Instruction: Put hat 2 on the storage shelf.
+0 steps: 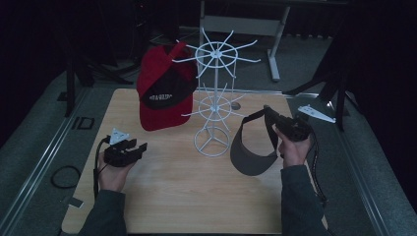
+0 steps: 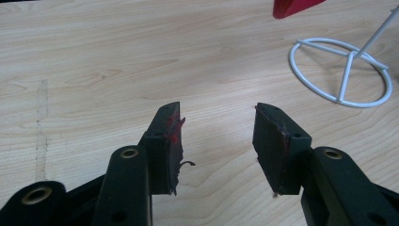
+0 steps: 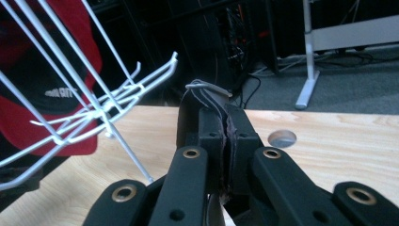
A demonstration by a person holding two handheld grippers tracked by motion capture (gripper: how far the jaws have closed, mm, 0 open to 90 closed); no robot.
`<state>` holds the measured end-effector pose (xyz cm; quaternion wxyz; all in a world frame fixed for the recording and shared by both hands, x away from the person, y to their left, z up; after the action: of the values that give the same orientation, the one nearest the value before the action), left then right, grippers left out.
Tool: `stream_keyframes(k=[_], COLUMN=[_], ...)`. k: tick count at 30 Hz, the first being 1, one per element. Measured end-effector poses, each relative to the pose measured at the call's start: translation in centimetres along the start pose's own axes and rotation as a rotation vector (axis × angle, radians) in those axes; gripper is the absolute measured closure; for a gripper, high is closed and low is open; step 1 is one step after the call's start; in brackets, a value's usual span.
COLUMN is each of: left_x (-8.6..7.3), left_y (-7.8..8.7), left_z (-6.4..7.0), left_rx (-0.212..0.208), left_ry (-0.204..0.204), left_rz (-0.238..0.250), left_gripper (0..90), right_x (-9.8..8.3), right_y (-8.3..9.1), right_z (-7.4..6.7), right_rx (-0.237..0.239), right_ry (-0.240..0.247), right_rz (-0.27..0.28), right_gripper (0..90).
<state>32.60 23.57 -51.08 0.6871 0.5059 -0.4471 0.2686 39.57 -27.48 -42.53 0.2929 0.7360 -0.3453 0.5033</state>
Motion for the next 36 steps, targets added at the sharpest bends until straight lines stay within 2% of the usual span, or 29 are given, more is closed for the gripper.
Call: stream_keyframes(k=[12,29,36], left_x=[0.0,0.0,0.0], left_y=[0.0,0.0,0.0], left_z=[0.0,0.0,0.0], left_rx=[0.0,0.001,0.0], left_ry=[0.003,0.009,0.007], left_rz=[-0.001,0.001,0.001], left_gripper=[53.0,53.0,53.0], right_x=[1.4,2.3,2.9], right_y=[0.7,1.4,2.0], right_z=[-1.4,-1.6,-1.6], right_rx=[0.039,0.05,0.072], right_ry=[0.034,0.032,0.019], right_rz=[0.04,0.076,0.094], right_gripper=[87.1,87.1,87.1])
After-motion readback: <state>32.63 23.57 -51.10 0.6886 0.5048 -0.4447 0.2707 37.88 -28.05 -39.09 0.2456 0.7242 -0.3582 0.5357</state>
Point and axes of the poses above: each handheld gripper's, and its own axes: y roughly backward along the jaws, x roughly out of its top, z roughly to its right, the point moved 1 cm from there along -y, roughly forward along the jaws, and after that the axes turned 8 degrees about z, right-handed, at the moved point
